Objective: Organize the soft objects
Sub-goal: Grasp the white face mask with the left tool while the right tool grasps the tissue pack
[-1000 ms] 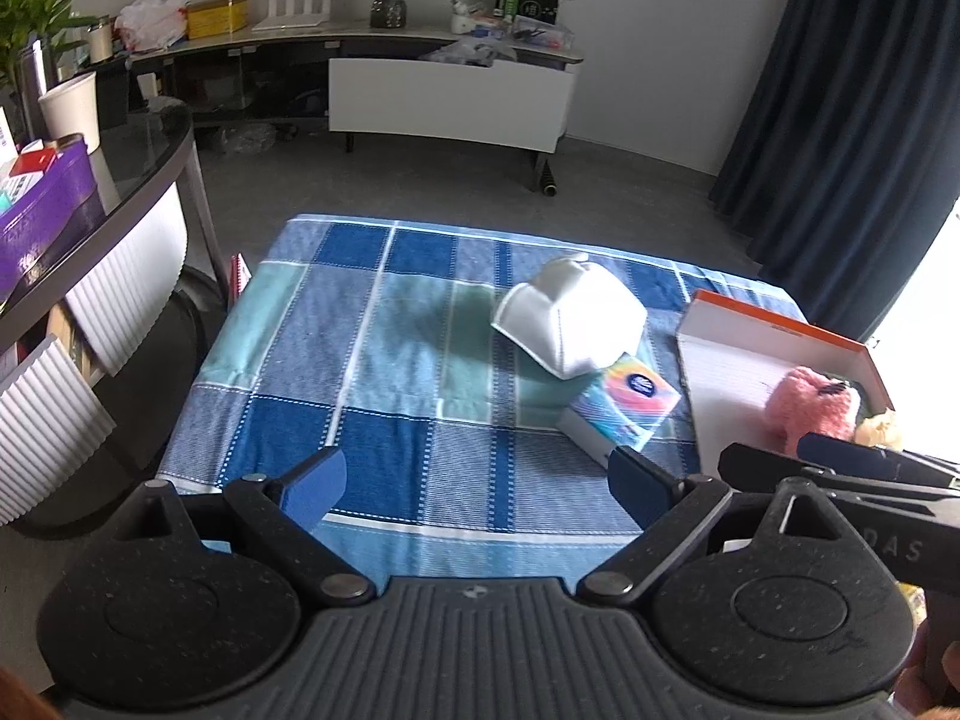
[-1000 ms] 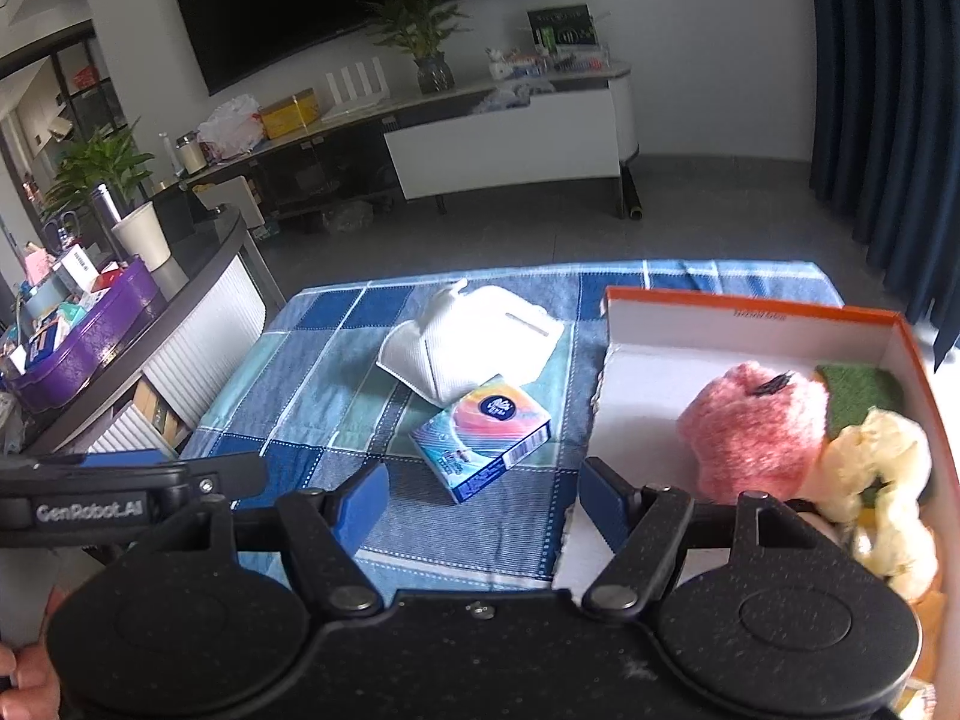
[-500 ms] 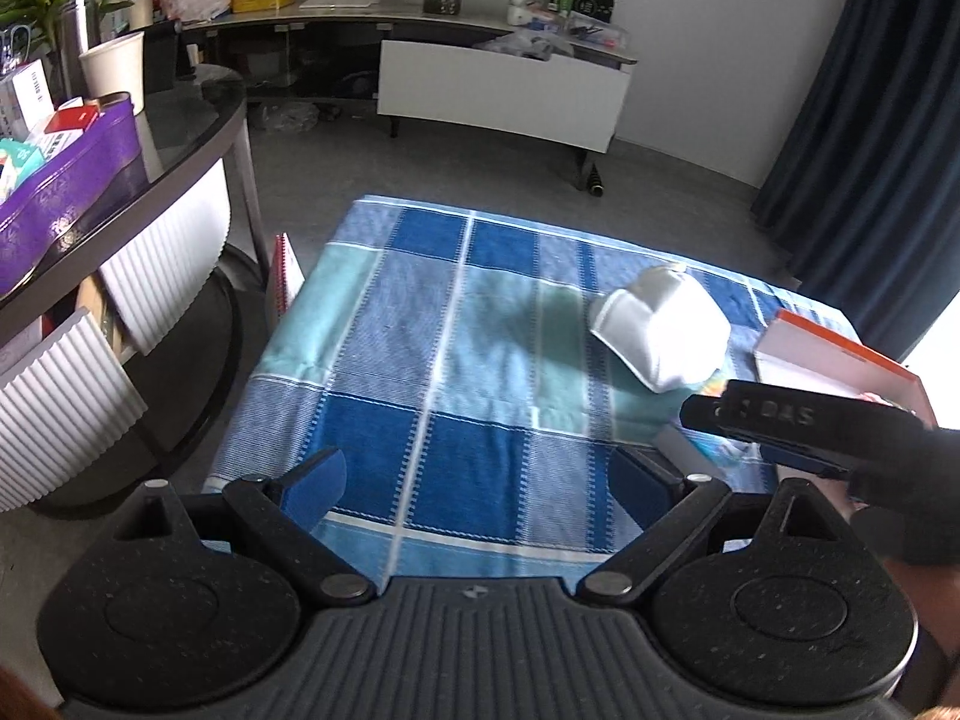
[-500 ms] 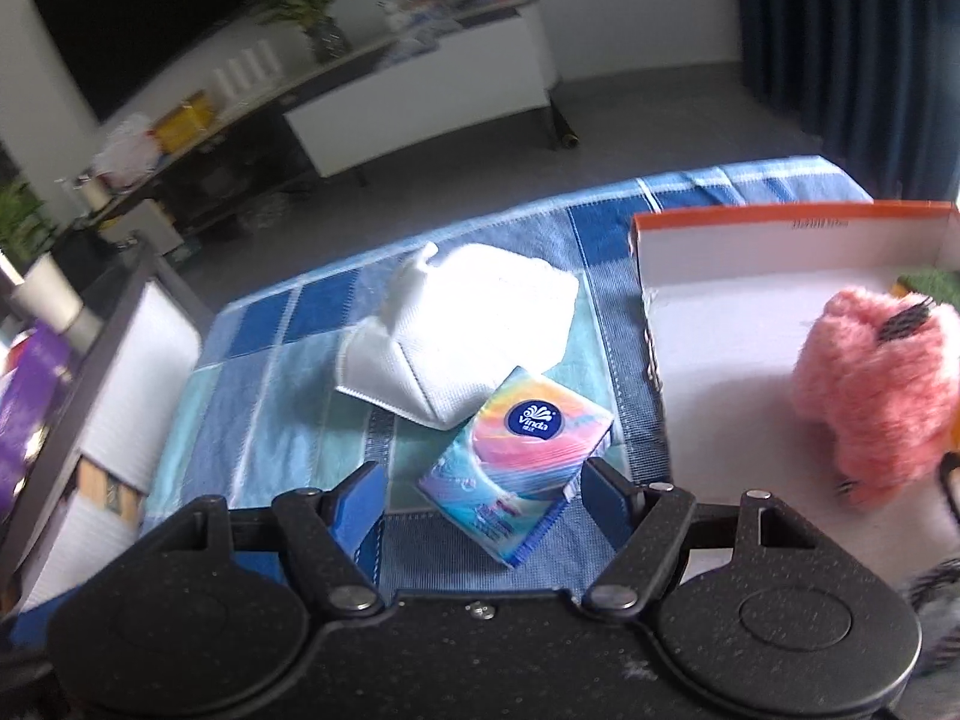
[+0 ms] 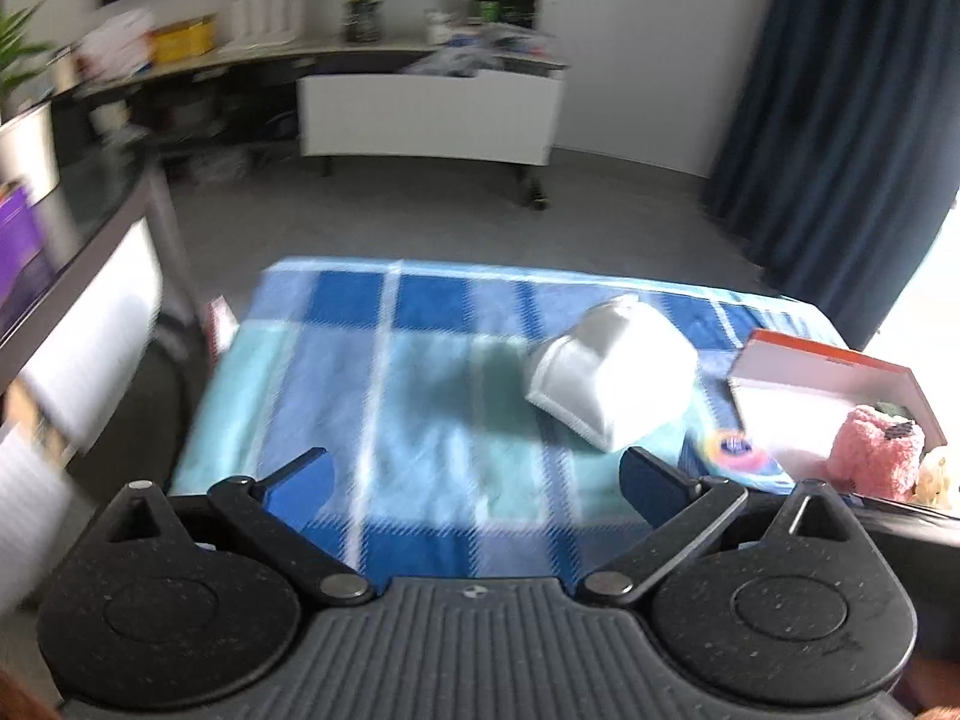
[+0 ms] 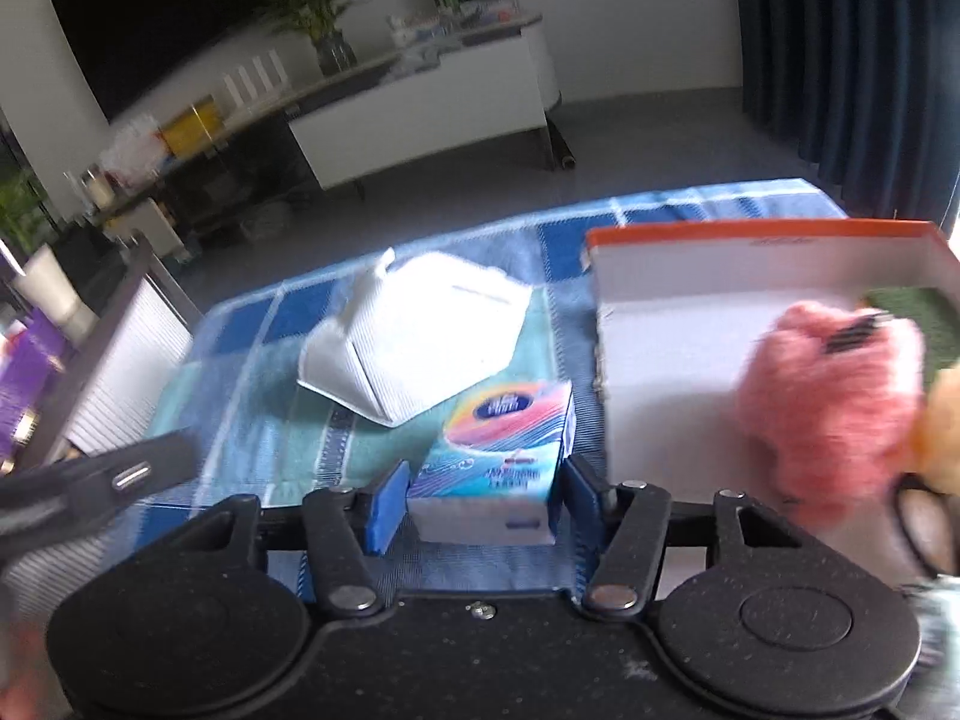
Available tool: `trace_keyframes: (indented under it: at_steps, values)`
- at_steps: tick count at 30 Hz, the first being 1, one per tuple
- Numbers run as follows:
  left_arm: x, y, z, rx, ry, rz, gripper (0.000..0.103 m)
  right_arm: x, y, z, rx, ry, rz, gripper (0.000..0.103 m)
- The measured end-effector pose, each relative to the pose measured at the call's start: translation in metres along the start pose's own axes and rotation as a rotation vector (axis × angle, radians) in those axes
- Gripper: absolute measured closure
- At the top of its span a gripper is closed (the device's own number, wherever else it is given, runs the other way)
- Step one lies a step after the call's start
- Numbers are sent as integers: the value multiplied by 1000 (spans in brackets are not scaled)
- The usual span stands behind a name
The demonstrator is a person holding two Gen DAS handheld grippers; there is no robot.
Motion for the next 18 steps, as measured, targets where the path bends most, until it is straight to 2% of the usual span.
trace_keyframes:
  at_steps: [6, 10, 12, 14, 16, 18]
  values:
    - [-40, -47, -26, -193, -6, 73, 0, 43, -19, 5, 68, -47, -28, 37]
    - [-71, -78, -37, -402, -18, 35, 0, 53, -30, 10, 64, -52, -49, 37]
    - [-87, -87, -41, -472, -8, 19, 0, 56, -33, 11, 65, -56, -60, 37]
    - [-99, -91, -45, -501, -9, 29, 0, 56, -35, 11, 55, -55, -78, 37]
    - [-113, -93, -45, -512, 27, 45, 0, 55, -35, 11, 55, -59, -81, 37]
    - [-122, -98, -41, -531, 51, 57, 4, 53, -34, 10, 58, -57, -90, 37]
Point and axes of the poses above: each gripper's, at about its wrist camera, not at the fingertips, and x roughly against the way its jaws point, y to its left, z to its underside, the point moved 9 cm from there along -x, roughly the way its jaws point, and after that the axes turned 9 degrees about y, right-handed, at the moved point
